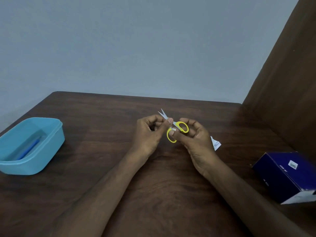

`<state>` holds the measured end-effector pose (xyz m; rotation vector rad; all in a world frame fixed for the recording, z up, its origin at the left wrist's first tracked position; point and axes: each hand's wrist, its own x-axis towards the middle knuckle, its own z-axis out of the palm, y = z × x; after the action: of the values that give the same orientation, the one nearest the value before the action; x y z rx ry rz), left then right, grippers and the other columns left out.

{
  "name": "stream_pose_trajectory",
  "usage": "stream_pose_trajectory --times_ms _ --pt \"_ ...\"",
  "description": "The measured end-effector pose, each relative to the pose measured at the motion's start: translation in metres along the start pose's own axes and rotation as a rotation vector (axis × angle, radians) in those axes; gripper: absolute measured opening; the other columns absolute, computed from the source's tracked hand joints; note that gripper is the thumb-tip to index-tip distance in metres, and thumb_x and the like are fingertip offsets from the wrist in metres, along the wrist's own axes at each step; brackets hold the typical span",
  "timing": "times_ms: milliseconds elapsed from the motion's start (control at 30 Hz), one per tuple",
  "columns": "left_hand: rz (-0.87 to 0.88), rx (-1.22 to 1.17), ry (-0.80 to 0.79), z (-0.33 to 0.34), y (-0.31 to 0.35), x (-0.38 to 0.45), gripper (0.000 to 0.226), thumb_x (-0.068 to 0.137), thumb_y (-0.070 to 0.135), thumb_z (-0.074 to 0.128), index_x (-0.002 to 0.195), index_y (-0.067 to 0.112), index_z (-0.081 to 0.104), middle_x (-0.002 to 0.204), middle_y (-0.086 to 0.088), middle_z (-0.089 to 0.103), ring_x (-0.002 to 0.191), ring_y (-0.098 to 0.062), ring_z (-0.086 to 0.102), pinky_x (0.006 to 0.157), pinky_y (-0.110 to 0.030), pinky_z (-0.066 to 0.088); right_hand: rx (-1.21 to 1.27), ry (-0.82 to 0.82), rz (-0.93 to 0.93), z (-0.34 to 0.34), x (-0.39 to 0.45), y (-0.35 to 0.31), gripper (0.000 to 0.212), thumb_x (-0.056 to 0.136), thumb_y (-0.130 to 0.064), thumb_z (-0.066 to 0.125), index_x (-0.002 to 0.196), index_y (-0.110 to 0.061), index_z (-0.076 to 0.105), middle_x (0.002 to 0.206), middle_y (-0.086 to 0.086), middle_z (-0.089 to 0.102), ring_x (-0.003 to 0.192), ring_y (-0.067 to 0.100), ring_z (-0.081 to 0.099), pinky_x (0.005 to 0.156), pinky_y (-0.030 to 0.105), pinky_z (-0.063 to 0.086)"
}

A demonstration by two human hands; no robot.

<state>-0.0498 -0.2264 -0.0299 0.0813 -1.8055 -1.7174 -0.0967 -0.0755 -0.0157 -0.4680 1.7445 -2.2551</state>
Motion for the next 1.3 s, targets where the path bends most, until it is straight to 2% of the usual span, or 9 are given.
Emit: stream_pose_trajectory --times_ms 167,300,433,667,800,967,1033,1167,1300 --pt "-0.011 0.006 -0.011 0.000 0.003 -0.001 0.024 0.096 0.027 0.082 0.075 0.016 0.077 0.073 -0.007 0.077 0.070 -0.023 0.055 0.067 -0.035 0.041 -0.032 0.032 0.030 0.000 -0.002 -0.004 0.060 0.069 -0.018 0.094 0.122 -0.013 0.065 0.100 0.008 0.083 0.078 0.017 0.072 0.073 0.032 0.056" --pt "-0.035 -0.027 0.039 0.000 0.005 -0.001 0.025 0.096 0.023 0.080 0.073 0.016 0.076 0.067 0.007 0.072 0.069 -0.014 0.055 0.066 -0.027 0.043 -0.071 0.015 0.007 -0.005 -0.001 -0.007 0.058 0.071 -0.020 0.094 0.121 -0.011 0.065 0.095 0.017 0.081 0.062 0.015 0.061 0.066 0.028 0.052" --pt "-0.091 -0.098 0.157 -0.001 0.006 0.000 0.023 0.096 0.025 0.081 0.084 0.005 0.081 0.078 -0.004 0.080 0.074 -0.010 0.064 0.070 -0.019 0.048 -0.057 -0.029 0.043 -0.005 -0.001 -0.004 0.064 0.064 -0.026 0.093 0.120 -0.010 0.066 0.075 0.003 0.074 0.064 0.014 0.061 0.073 0.031 0.053" --pt "-0.128 -0.175 0.252 -0.002 0.007 0.002 0.025 0.096 0.027 0.081 0.088 0.003 0.080 0.074 0.001 0.076 0.070 -0.003 0.062 0.069 -0.013 0.049 -0.084 -0.059 0.053 -0.006 0.000 -0.001 0.055 0.069 -0.027 0.090 0.119 -0.013 0.069 0.087 0.010 0.076 0.064 0.012 0.062 0.073 0.029 0.055" --pt "-0.156 -0.221 0.290 0.000 0.008 0.002 0.021 0.097 0.023 0.079 0.089 0.003 0.076 0.057 0.016 0.063 0.049 0.004 0.050 0.054 -0.010 0.038 -0.117 -0.132 0.048 -0.002 0.000 0.004 0.032 0.087 -0.015 0.084 0.118 -0.010 0.076 0.101 0.009 0.082 0.075 0.008 0.068 0.074 0.025 0.058" --pt "-0.145 -0.240 0.304 0.001 0.008 0.003 0.020 0.098 0.018 0.077 0.093 -0.001 0.075 0.051 0.017 0.058 0.044 0.004 0.046 0.050 -0.009 0.036 -0.182 -0.131 -0.001 -0.003 0.005 0.006 0.011 0.093 -0.013 0.080 0.103 -0.008 0.081 0.106 0.006 0.083 0.073 0.006 0.065 0.070 0.021 0.057" --pt "-0.140 -0.236 0.311 0.001 0.007 0.004 0.017 0.098 0.015 0.077 0.094 -0.001 0.077 0.055 0.017 0.064 0.047 0.006 0.050 0.052 -0.009 0.038 -0.171 -0.091 -0.031 -0.008 0.010 0.002 0.004 0.093 -0.013 0.080 0.097 -0.015 0.082 0.103 0.004 0.083 0.072 0.008 0.064 0.071 0.023 0.056" --pt "-0.122 -0.135 0.255 0.000 0.006 0.001 0.006 0.091 0.013 0.085 0.097 0.012 0.082 0.093 0.005 0.083 0.077 0.003 0.072 0.071 -0.012 0.052 -0.127 0.007 -0.080 -0.022 0.021 -0.004 0.012 0.094 -0.011 0.078 0.088 -0.019 0.084 0.094 0.001 0.083 0.077 0.008 0.065 0.075 0.030 0.054" --pt "-0.137 0.030 0.097 0.001 0.001 -0.002 0.006 0.090 0.020 0.087 0.094 0.023 0.085 0.084 0.001 0.083 0.079 -0.010 0.067 0.076 -0.023 0.052 -0.111 0.085 -0.124 -0.029 0.025 -0.006 0.006 0.095 -0.007 0.076 0.096 -0.012 0.080 0.084 -0.005 0.080 0.070 -0.001 0.065 0.070 0.025 0.053"
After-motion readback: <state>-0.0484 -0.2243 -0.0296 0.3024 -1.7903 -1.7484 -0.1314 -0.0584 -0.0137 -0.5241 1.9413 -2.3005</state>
